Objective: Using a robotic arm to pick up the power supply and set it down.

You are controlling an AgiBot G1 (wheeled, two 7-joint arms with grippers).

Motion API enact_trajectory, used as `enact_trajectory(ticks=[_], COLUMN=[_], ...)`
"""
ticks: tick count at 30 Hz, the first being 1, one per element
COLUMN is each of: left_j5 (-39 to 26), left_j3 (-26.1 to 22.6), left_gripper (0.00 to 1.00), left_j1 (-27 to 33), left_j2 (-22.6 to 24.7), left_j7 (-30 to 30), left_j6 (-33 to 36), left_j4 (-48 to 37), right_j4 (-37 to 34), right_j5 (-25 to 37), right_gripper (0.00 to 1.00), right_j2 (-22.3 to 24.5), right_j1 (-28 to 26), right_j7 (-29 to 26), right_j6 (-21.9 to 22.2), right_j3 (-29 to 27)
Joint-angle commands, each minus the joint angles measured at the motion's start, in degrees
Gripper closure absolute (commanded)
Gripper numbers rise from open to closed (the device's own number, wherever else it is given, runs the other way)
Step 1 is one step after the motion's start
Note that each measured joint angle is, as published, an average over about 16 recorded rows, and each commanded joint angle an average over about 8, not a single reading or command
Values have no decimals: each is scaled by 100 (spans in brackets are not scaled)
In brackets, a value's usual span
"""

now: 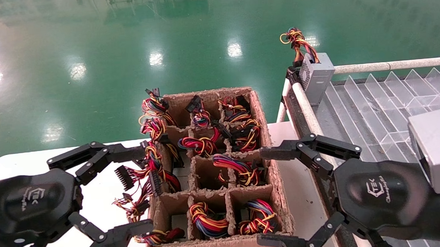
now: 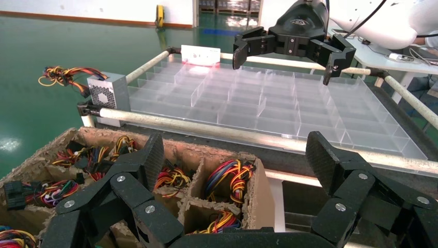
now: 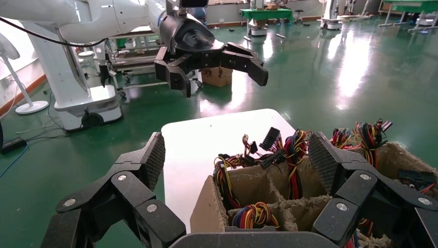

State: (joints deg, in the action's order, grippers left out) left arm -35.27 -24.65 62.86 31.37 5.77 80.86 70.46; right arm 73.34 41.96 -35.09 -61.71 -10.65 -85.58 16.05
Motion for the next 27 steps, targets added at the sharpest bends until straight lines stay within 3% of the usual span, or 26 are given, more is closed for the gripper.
enact_trajectory(ticks=[1, 10, 18, 27], left_j5=[0, 0, 0, 0], left_j3=[0, 0, 0, 0], left_gripper=[0, 3, 100, 100], left_j1=[0, 0, 0, 0], left_j2=[0, 0, 0, 0], left_j7=[0, 0, 0, 0], left_j6=[0, 0, 0, 0], left_j4=[0, 0, 0, 0], right_j4=[0, 0, -16, -685], right_j5=[0, 0, 24, 949], right_gripper=[0, 0, 0, 0], right_j2=[0, 0, -23, -496], right_j1=[0, 0, -19, -532], right_j7=[0, 0, 15, 452], right_j6=[0, 0, 14, 359], right_j3=[0, 0, 7, 312])
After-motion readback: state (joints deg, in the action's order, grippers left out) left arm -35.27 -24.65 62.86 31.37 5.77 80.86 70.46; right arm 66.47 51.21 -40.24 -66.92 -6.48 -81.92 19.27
